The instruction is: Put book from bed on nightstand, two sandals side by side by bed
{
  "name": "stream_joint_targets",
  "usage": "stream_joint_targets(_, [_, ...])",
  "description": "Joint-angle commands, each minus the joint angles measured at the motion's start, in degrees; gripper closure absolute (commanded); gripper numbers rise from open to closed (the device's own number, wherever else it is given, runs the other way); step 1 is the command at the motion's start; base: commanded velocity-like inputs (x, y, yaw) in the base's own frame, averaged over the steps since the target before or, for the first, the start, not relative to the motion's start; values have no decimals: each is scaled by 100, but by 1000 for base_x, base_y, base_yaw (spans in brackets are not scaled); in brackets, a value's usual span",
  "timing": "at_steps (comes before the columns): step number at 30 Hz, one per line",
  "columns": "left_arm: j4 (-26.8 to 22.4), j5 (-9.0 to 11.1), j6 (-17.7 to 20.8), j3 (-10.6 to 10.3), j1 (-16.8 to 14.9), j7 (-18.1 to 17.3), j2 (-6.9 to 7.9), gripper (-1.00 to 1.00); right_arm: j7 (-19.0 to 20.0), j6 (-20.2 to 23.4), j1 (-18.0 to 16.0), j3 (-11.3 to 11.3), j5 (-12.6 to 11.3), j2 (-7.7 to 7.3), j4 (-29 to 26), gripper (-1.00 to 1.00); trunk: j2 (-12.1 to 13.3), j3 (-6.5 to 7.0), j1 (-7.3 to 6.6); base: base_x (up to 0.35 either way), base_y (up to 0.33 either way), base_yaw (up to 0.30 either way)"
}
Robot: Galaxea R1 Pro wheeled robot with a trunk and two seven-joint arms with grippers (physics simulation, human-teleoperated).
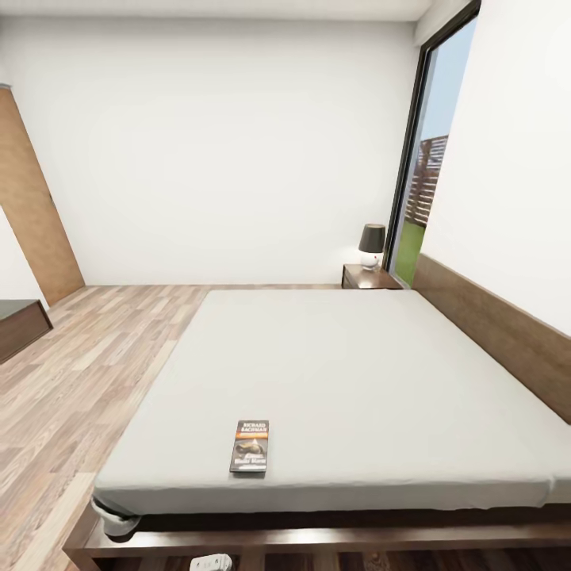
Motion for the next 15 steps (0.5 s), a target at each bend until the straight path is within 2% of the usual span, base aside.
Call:
stream_joint_targets(1, [16,50,-23,-48,-6,-23,-2,-100,30,-10,-9,-4,-53,-4,23,-100,37,12,-22,0,0,0])
stream_joint_targets(15, [13,50,-23,-48,-6,-21,-2,-100,31,-10,-9,-4,-53,-9,23,-100,598,263,-330,0,0,0])
